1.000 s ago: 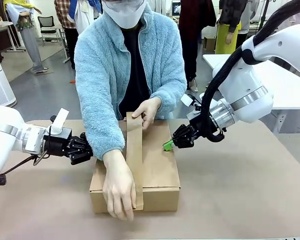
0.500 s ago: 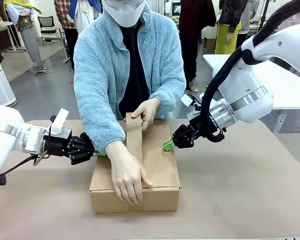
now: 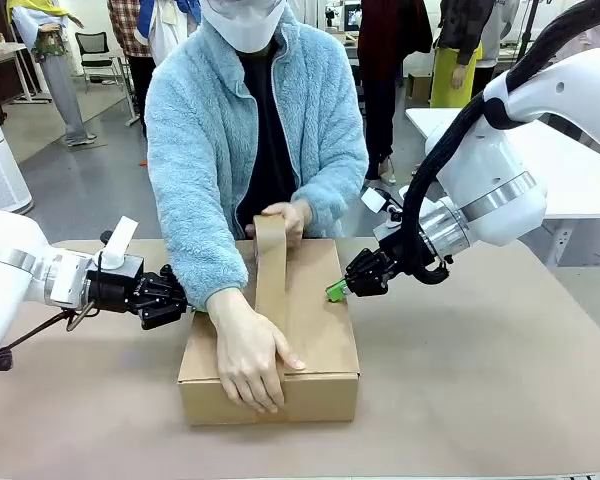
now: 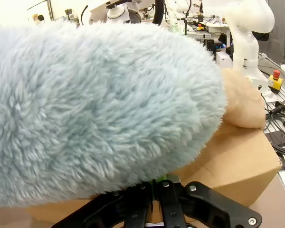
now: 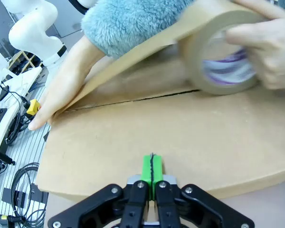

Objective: Wrap the clocks to prevent damage.
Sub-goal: After the human seals the box with tape, release both hands from the side flaps of the Package Box.

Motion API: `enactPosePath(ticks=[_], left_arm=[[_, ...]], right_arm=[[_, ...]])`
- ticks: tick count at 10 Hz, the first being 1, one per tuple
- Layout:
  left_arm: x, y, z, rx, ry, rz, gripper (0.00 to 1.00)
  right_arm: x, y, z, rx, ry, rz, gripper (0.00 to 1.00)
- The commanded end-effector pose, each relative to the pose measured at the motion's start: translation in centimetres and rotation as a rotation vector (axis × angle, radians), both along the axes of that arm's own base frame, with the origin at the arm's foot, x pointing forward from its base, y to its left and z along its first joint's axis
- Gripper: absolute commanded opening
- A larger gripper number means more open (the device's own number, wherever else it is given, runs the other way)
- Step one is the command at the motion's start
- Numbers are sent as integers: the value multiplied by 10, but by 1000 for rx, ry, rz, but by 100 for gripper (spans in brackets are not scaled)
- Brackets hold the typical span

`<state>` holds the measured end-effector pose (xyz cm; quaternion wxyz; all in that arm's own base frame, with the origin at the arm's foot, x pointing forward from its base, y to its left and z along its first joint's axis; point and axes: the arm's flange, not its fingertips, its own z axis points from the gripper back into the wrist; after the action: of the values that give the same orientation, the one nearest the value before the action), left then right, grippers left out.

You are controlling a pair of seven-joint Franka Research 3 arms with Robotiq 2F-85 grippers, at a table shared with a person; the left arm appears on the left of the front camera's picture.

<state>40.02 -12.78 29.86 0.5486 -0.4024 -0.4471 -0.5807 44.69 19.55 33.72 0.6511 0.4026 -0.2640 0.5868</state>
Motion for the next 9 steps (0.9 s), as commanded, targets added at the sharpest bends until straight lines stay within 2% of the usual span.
enactPosePath(ticks=[1, 9], left_arm=[[-1, 1, -2, 7, -9, 4, 0], [-1, 1, -2, 7, -9, 4, 0]], right_arm=[[-1, 1, -5, 3, 9, -13, 1], [-1, 1, -5, 3, 9, -13, 1]])
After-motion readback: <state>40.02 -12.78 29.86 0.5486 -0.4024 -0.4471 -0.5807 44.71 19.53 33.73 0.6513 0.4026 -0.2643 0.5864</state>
